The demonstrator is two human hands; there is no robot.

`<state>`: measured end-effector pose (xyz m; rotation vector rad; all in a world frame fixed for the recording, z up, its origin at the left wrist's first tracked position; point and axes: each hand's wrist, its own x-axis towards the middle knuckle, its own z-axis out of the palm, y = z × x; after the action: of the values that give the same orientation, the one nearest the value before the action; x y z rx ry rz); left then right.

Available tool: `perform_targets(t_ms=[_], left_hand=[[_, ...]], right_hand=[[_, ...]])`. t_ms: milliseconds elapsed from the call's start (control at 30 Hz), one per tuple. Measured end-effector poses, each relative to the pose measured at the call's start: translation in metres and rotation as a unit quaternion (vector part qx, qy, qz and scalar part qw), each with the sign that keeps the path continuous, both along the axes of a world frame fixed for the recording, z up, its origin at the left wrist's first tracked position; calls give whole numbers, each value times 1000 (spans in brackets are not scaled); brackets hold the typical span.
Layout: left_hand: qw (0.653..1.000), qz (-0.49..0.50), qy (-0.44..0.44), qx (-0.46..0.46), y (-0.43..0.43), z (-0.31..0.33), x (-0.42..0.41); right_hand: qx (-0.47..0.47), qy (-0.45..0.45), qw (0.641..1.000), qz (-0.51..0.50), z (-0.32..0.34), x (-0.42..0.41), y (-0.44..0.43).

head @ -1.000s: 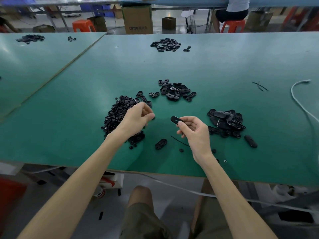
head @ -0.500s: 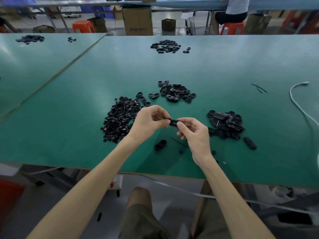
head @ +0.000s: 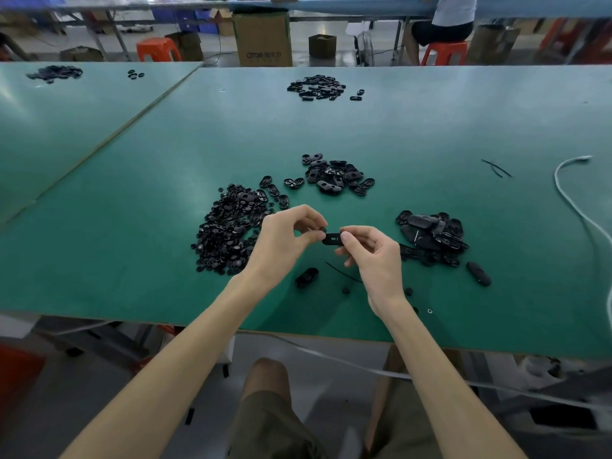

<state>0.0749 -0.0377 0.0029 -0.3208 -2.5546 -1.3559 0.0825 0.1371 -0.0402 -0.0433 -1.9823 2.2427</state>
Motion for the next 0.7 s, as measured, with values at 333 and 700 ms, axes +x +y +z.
perform_targets(t_ms=[333, 700], left_hand=[[1000, -1, 16, 0, 5, -8, 1], [1000, -6, 7, -30, 13, -9, 6]], right_hand=[[3, -3, 1000, -2, 0, 0, 1], [1, 1, 1000, 6, 1, 2, 1]])
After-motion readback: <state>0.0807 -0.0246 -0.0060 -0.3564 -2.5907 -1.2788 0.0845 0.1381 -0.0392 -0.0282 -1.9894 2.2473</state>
